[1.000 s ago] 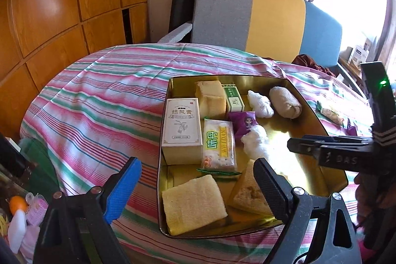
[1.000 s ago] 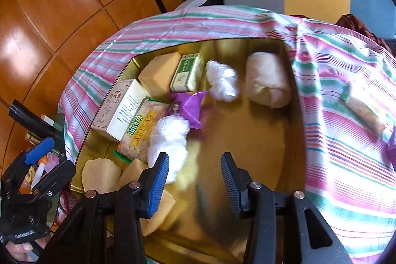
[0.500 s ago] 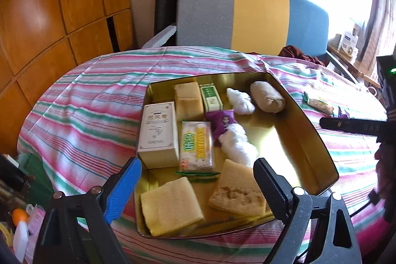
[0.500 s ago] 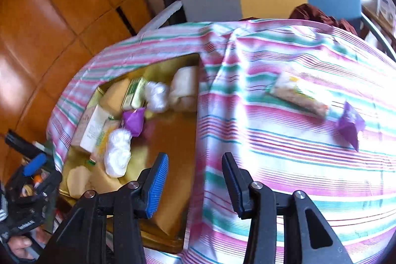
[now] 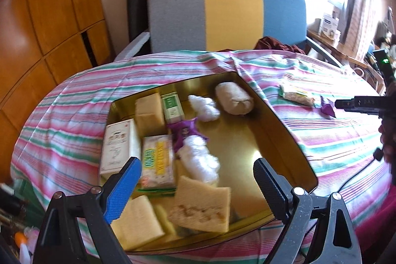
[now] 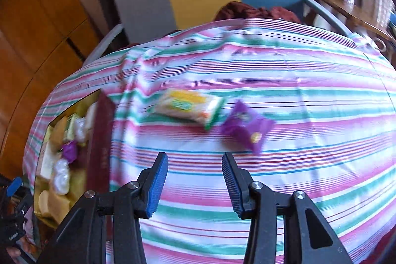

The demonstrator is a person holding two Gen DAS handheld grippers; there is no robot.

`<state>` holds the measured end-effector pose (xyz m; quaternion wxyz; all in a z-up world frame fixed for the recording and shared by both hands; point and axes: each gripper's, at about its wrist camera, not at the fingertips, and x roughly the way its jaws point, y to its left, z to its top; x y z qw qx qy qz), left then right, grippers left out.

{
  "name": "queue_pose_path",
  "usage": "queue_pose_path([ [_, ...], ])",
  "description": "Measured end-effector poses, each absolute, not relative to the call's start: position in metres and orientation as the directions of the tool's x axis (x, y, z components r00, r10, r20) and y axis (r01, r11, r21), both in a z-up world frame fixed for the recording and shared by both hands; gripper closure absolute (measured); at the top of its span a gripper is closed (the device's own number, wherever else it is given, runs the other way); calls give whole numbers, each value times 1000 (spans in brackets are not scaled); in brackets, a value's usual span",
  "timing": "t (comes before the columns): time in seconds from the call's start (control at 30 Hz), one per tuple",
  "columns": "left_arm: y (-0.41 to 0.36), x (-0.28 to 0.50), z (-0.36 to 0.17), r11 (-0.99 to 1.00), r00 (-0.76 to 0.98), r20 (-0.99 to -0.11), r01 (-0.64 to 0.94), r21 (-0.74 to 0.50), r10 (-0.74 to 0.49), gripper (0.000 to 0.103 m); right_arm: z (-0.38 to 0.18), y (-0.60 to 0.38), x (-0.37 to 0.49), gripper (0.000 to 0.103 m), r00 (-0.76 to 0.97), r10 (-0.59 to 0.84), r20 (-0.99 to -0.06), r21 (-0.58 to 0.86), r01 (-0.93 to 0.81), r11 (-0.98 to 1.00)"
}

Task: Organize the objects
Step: 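Move the right tool to the purple packet and grasp it, then grasp the clear WEIDAN snack bag with the left tool while the right tool holds the purple packet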

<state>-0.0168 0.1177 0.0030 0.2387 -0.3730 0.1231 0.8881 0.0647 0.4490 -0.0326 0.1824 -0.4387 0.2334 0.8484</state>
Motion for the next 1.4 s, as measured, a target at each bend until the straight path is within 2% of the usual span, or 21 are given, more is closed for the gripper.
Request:
queue_pose_path([
  [0.27, 148, -11, 4, -811, -576, -722, -584, 35, 383, 11, -45, 506, 73, 57, -501, 163, -850, 235, -638, -733],
  [0.33, 155, -10, 4, -802, -569, -723, -596, 36, 391, 11, -46, 507, 69, 56, -489, 190, -851, 196, -633, -749],
  [0.47, 165, -9, 5, -781, -540, -732, -624, 17, 415, 11, -43, 489, 49, 51, -488, 217, -846, 71, -505, -860],
  [0.6, 174, -10, 8, -760, -518, -733, -649, 1, 441, 11, -53, 470, 27, 50, -446, 235, -864, -96, -313, -945],
  [0.77, 187, -12, 12, -740, -487, -740, -672, -21, 463, 11, -73, 471, 8, 48, -373, 182, -910, -124, -176, -977],
  [0.8, 190, -12, 13, -737, -483, -742, -675, -21, 464, 11, -76, 472, 5, 43, -368, 190, -910, -136, -167, -977],
  [1.0, 214, -15, 20, -708, -451, -748, -705, -35, 486, 11, -80, 484, -8, 43, -370, 158, -916, -109, -148, -983],
  [1.03, 219, -15, 22, -699, -444, -747, -714, -39, 495, 11, -79, 487, -7, 47, -374, 158, -914, -104, -161, -982],
  [1.07, 225, -15, 24, -690, -437, -746, -723, -41, 503, 11, -77, 490, -5, 57, -381, 168, -909, -104, -182, -978],
  [1.17, 246, -18, 29, -664, -399, -747, -744, -75, 532, 11, -67, 498, 9, 66, -417, 152, -896, -52, -240, -969],
  [1.4, 308, -38, 18, -625, -219, -784, -736, -258, 581, 11, -59, 509, 46, 73, -434, 224, -873, -61, -358, -932],
])
